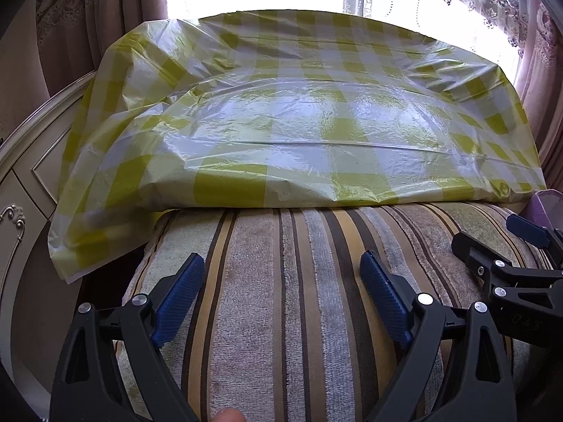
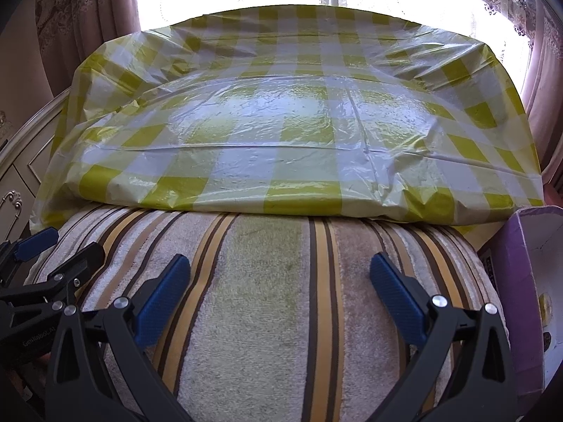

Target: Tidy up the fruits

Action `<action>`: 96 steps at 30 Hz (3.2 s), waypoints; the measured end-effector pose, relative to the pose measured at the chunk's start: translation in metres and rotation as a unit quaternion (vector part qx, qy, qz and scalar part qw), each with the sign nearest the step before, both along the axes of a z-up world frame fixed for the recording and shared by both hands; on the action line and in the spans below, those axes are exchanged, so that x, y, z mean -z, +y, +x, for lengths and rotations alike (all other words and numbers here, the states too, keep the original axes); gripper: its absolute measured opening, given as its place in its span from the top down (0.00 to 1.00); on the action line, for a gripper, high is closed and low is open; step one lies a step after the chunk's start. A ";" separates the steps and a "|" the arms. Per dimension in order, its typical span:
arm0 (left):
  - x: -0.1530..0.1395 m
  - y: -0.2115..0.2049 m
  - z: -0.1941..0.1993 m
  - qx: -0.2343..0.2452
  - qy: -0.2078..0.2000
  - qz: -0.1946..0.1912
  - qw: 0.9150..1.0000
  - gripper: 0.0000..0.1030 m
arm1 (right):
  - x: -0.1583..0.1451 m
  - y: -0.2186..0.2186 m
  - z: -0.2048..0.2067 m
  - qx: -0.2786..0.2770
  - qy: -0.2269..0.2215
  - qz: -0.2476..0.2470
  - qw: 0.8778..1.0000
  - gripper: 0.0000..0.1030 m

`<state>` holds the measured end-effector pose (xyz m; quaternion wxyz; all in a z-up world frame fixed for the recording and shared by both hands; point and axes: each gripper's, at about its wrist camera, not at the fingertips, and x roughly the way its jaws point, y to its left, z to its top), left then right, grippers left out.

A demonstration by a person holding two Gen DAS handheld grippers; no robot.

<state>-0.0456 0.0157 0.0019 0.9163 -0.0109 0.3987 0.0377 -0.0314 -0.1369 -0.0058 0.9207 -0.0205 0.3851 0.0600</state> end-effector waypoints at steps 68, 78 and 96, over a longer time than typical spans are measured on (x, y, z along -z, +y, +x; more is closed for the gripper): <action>0.004 0.004 -0.001 -0.009 -0.011 -0.031 0.999 0.15 | -0.003 -0.007 0.003 -0.005 0.008 0.015 1.000 0.01; 0.007 0.009 0.002 -0.008 -0.011 -0.038 0.999 0.15 | -0.003 -0.002 0.007 -0.003 0.008 0.011 1.000 0.01; 0.007 0.010 0.003 -0.007 -0.008 -0.039 0.999 0.15 | -0.002 0.000 0.010 -0.002 0.008 0.010 1.000 0.01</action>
